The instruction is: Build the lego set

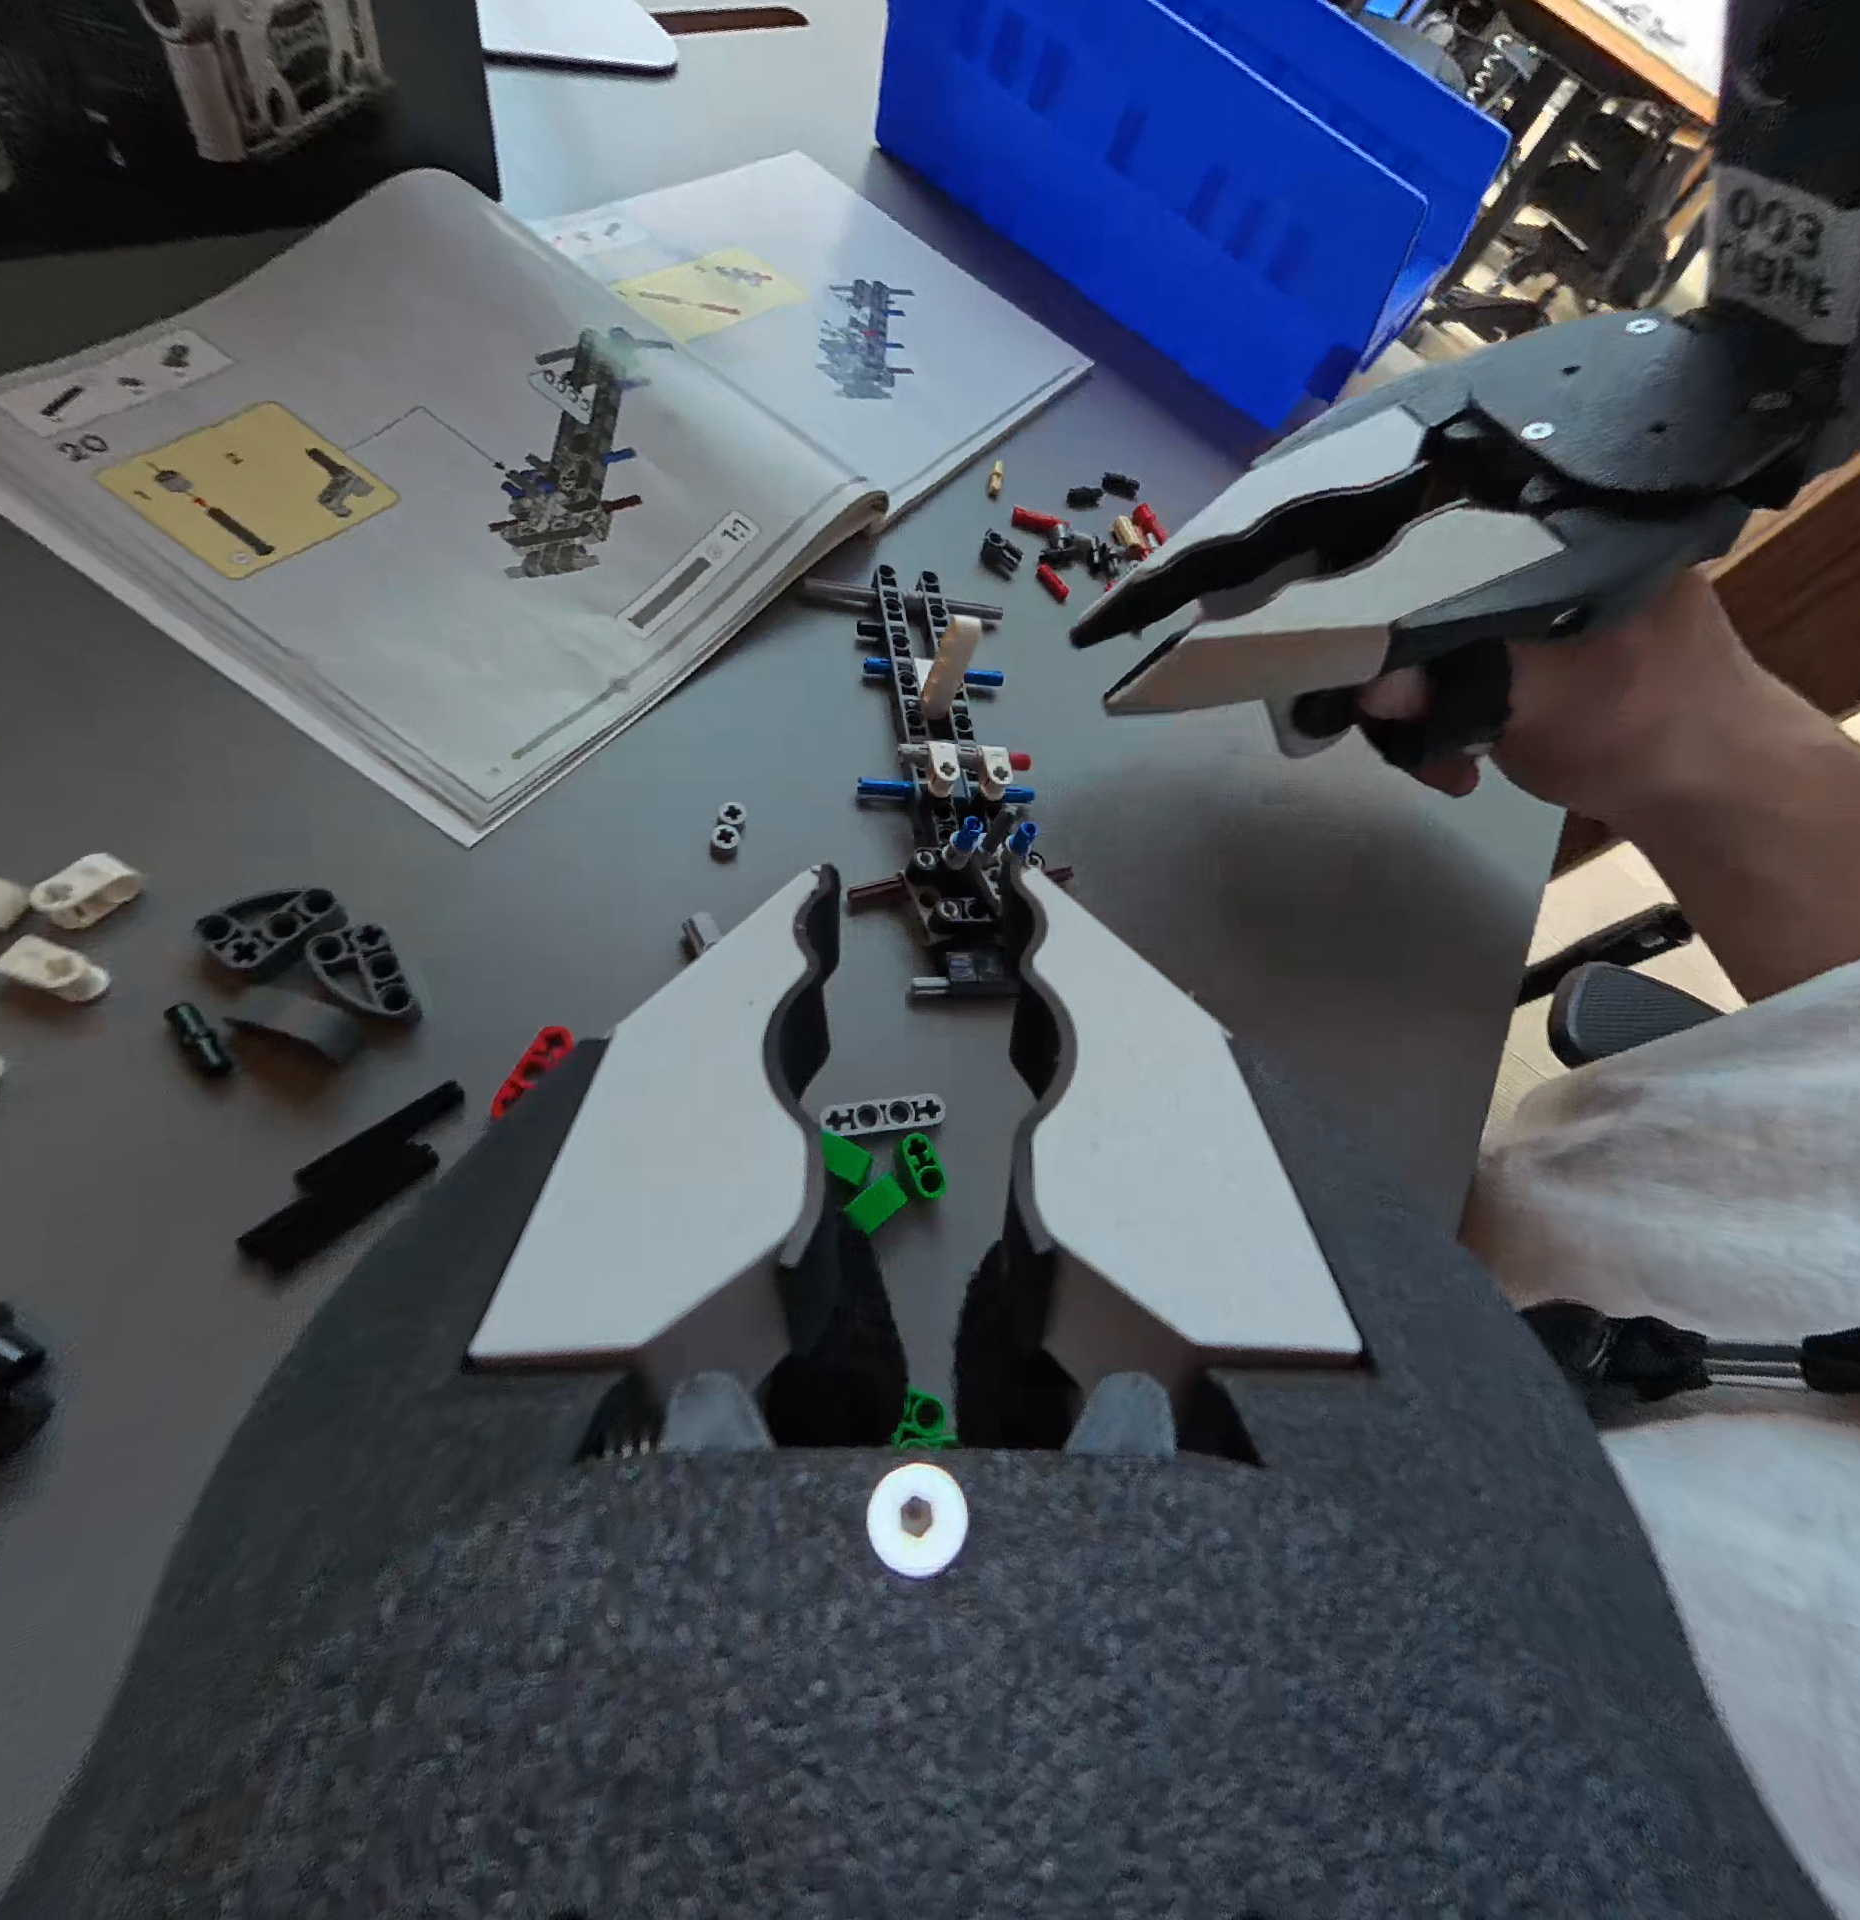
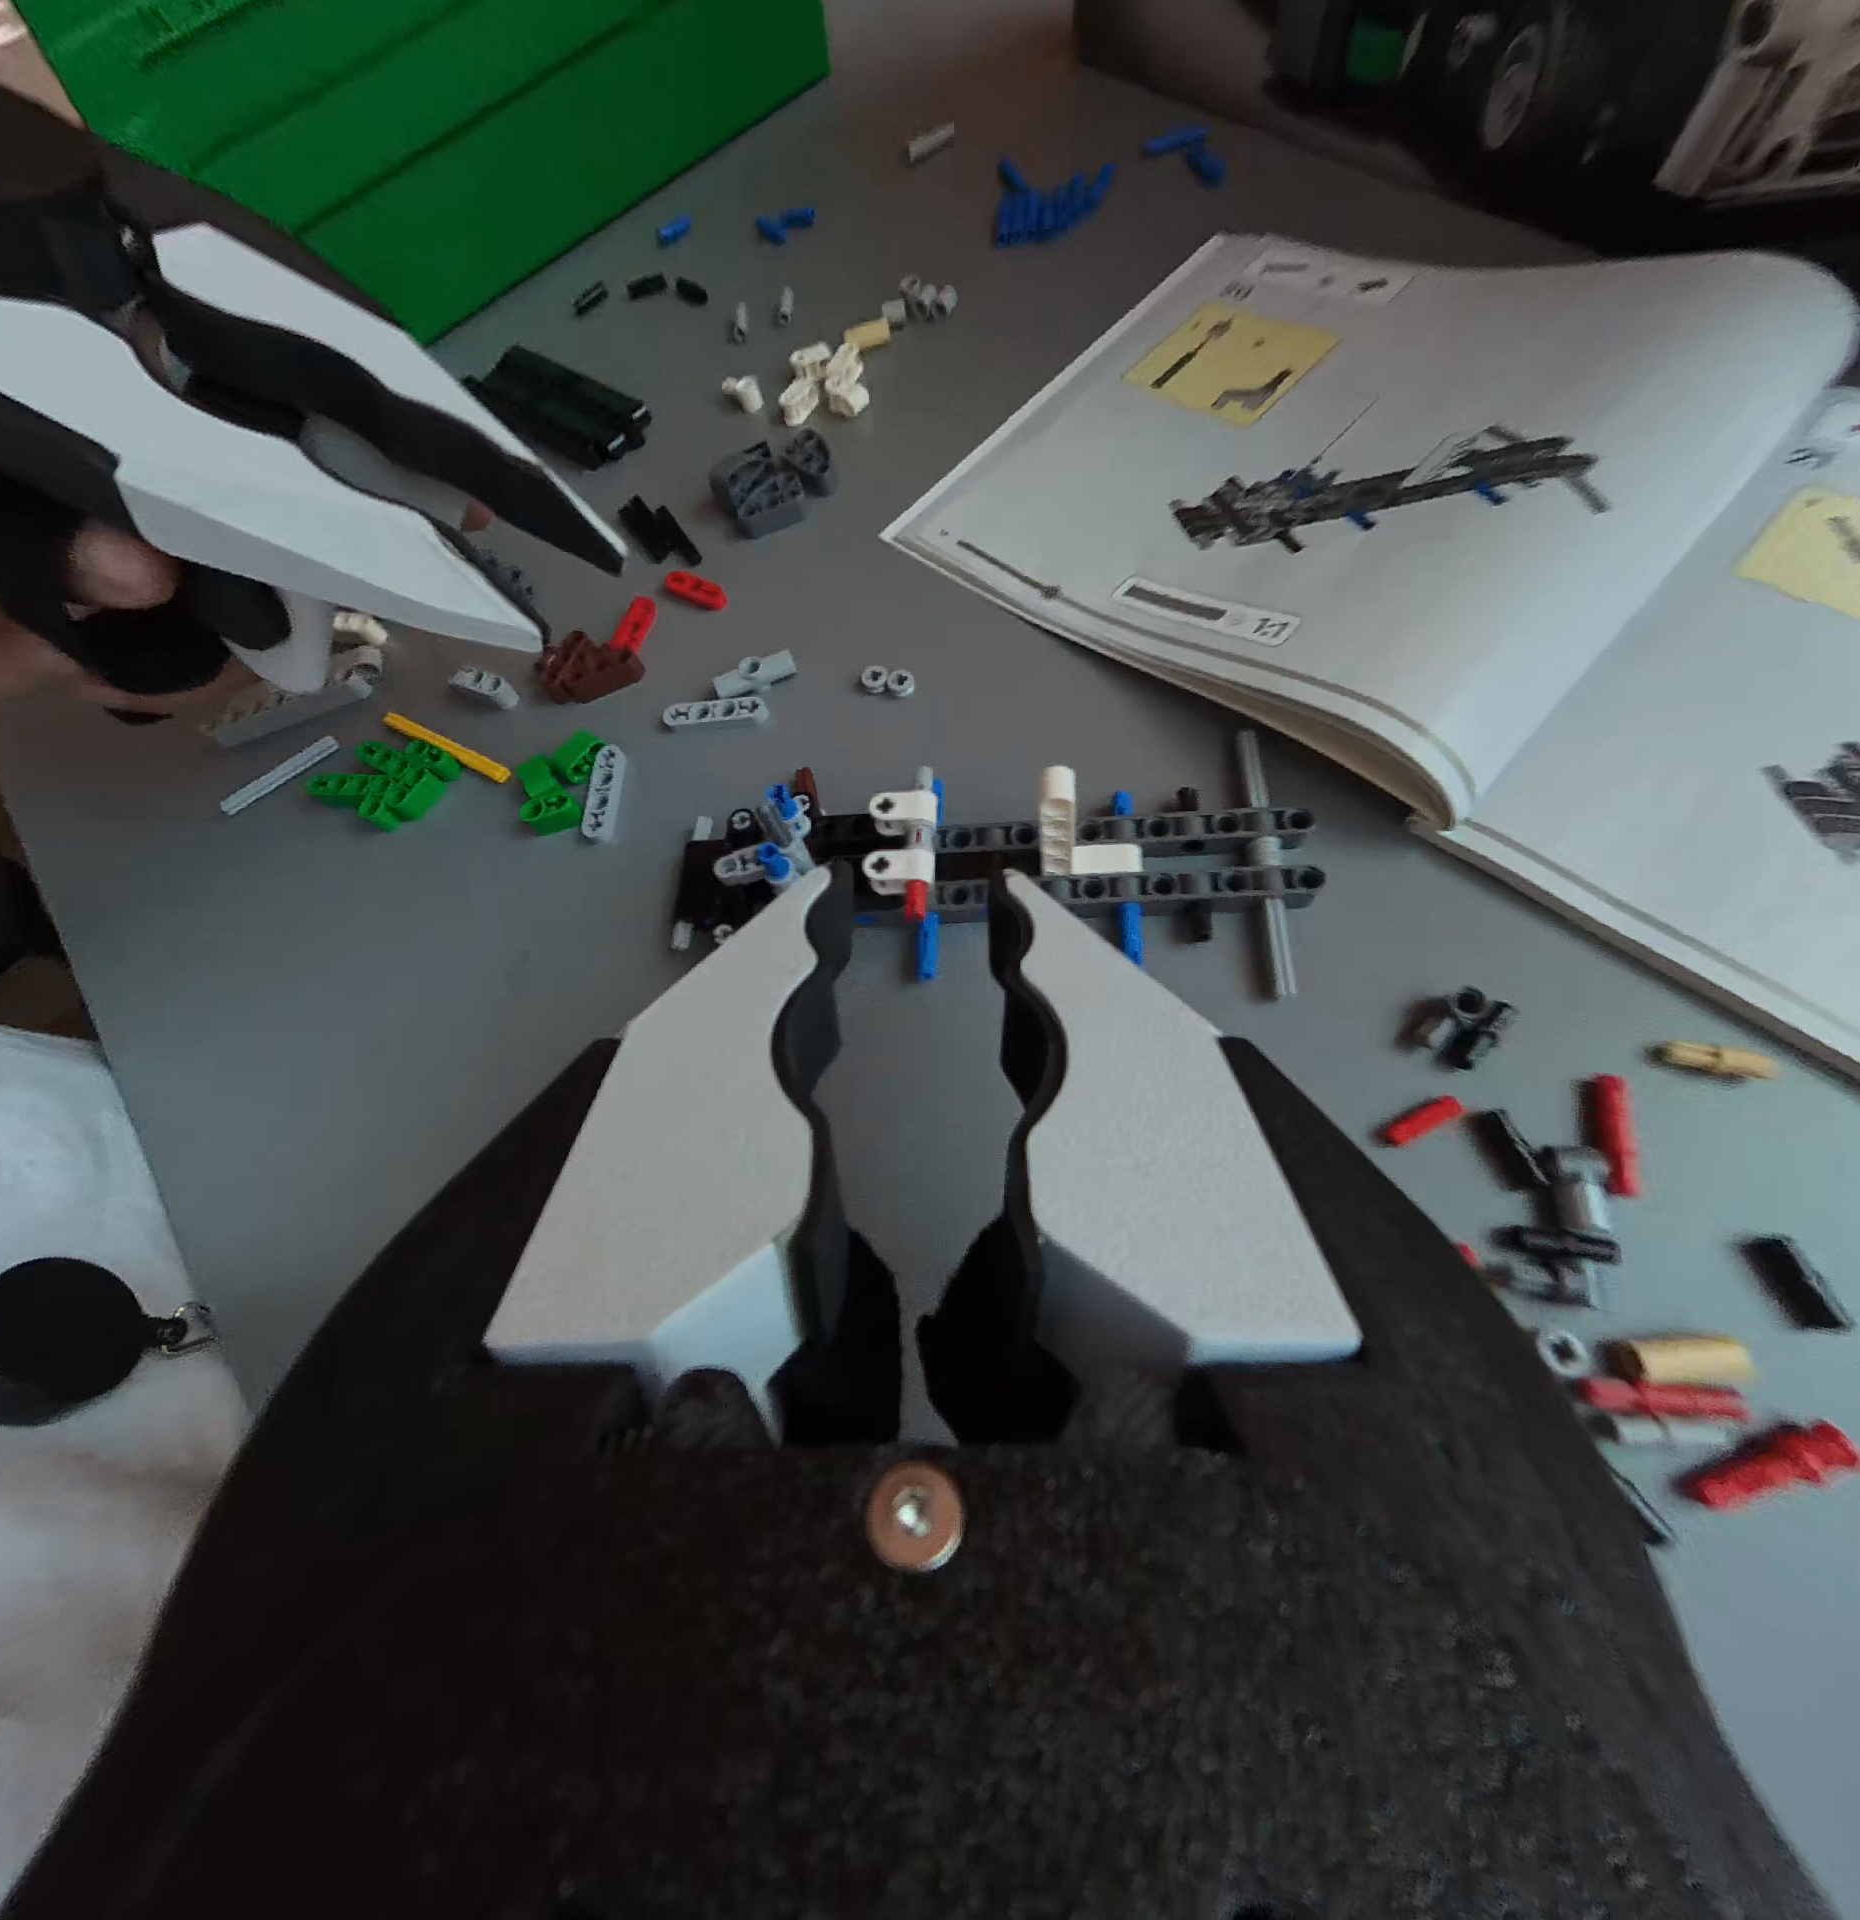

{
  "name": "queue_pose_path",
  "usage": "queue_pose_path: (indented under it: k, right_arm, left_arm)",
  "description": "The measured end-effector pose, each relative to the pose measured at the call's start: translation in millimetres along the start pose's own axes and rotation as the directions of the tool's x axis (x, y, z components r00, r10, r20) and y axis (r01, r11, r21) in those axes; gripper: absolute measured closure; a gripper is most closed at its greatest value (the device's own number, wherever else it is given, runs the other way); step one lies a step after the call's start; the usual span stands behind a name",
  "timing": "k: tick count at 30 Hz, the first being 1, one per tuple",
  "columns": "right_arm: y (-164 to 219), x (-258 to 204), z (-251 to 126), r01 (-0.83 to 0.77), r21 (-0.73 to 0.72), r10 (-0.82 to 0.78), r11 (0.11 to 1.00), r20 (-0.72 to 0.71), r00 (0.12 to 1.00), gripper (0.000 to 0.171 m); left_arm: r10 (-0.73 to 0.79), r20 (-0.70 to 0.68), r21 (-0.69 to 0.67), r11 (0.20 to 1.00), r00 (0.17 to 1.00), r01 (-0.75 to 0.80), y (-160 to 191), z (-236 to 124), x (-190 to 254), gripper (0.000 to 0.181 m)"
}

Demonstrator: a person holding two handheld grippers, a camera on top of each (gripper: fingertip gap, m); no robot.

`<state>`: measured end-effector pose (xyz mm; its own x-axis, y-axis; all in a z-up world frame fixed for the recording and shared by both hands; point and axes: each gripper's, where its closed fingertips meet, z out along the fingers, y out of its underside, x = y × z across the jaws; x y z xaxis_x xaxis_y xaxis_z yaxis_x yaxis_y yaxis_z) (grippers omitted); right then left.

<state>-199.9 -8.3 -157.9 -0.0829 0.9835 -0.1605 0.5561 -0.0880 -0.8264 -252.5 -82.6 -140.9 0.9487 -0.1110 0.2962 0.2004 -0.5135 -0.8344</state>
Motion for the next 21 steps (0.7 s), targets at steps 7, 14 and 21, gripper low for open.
queue_pose_path:
  k: [7,14,21]
  right_arm:
    - [20.1,92.9,-85.8,-0.021,0.180,0.094,0.983,-0.406,0.909,0.140]
    - [49.9,139.1,-121.5,-0.166,0.229,0.265,0.959,-0.522,0.811,0.143]
    - [55.8,134.8,-118.3,-0.184,0.252,0.285,0.950,-0.460,0.841,0.145]
  left_arm:
    - [-0.085,0.273,0.106,0.993,0.958,0.058,-5.3,-10.7,-30.9,0.152]
    - [-0.178,0.358,0.084,0.984,0.917,0.158,1.2,0.2,-39.6,0.152]
    - [-0.167,0.391,0.076,0.986,0.905,0.149,-2.0,11.3,-31.3,0.152]
